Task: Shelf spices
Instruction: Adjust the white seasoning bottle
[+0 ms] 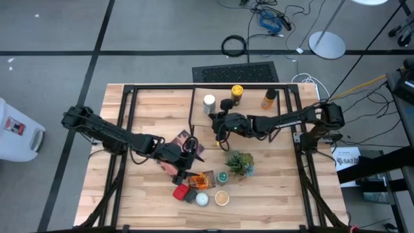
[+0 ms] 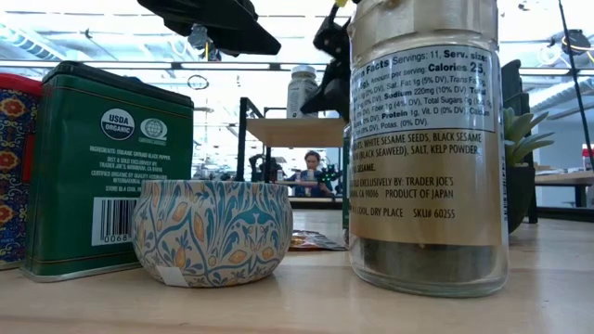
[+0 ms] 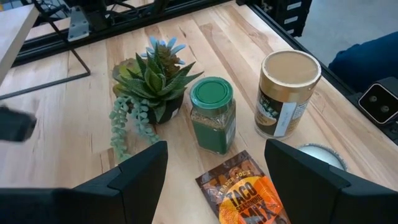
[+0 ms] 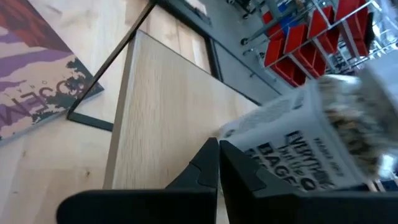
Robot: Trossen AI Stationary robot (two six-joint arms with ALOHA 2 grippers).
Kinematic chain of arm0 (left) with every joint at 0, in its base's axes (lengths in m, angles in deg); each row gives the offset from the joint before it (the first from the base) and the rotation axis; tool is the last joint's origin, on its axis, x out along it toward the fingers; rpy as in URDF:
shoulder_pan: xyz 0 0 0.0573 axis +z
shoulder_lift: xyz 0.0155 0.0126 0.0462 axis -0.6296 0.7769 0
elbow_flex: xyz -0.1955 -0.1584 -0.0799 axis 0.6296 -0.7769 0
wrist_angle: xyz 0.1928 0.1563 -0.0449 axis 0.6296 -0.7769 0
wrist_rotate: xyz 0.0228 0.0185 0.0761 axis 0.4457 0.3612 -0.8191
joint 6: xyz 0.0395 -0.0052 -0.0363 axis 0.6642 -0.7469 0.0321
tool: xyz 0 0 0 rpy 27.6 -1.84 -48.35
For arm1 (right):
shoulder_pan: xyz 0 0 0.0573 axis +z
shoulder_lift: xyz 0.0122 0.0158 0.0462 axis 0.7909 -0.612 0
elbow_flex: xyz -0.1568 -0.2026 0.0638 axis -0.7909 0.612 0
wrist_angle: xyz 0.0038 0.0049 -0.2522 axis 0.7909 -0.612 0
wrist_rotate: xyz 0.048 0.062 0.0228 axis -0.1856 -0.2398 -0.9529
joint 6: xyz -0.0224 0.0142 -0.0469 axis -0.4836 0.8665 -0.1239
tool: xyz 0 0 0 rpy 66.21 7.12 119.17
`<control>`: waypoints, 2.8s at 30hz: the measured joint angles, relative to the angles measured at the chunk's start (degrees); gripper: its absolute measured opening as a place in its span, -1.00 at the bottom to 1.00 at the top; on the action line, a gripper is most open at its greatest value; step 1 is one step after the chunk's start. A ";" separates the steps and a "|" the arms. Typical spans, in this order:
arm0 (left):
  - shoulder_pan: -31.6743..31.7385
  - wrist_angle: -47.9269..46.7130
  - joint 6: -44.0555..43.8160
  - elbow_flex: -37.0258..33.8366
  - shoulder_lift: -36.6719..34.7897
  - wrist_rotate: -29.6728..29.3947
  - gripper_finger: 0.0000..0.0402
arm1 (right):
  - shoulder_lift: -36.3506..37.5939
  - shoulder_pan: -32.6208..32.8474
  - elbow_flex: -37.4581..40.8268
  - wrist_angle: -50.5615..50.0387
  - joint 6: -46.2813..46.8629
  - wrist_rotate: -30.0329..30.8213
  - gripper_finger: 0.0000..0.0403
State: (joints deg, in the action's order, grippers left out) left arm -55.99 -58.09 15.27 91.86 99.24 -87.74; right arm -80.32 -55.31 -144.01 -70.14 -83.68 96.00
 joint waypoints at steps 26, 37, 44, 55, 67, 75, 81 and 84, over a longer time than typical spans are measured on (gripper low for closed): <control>-0.73 -2.08 -1.20 0.00 -0.01 0.02 0.39 | -7.38 2.23 -16.18 -24.14 0.46 6.29 -1.00; -0.79 -1.84 -1.20 0.00 -0.02 0.02 0.39 | -4.08 -0.39 -16.18 -25.60 2.90 5.75 -1.00; -0.79 -1.89 -1.17 0.00 -0.02 0.02 0.39 | -3.97 -2.38 -16.18 -25.22 4.49 2.65 -1.00; -0.79 -1.59 -0.45 0.00 -0.02 -0.46 0.39 | -4.06 -4.15 -16.18 -22.27 4.21 -1.69 -1.00; -0.79 -1.36 -0.11 0.00 -0.02 -0.63 0.39 | -4.14 -7.00 -16.18 -20.33 5.28 -4.87 -1.00; -0.79 -1.36 -0.13 0.00 -0.02 -0.63 0.39 | -4.14 -8.36 -16.18 -18.97 5.76 -6.54 -1.00; -0.79 -1.17 -0.14 0.00 -0.02 -0.63 0.39 | -4.14 -9.38 -16.18 -18.99 6.19 -7.78 -1.00; -0.79 -0.94 -0.14 0.00 -0.02 -0.63 0.39 | -4.15 -9.77 -16.17 -18.98 6.24 -8.11 -1.00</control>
State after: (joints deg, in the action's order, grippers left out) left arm -56.78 -59.03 15.13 91.86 99.22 -88.38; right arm -84.48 -65.09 -160.18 -89.13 -77.44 87.89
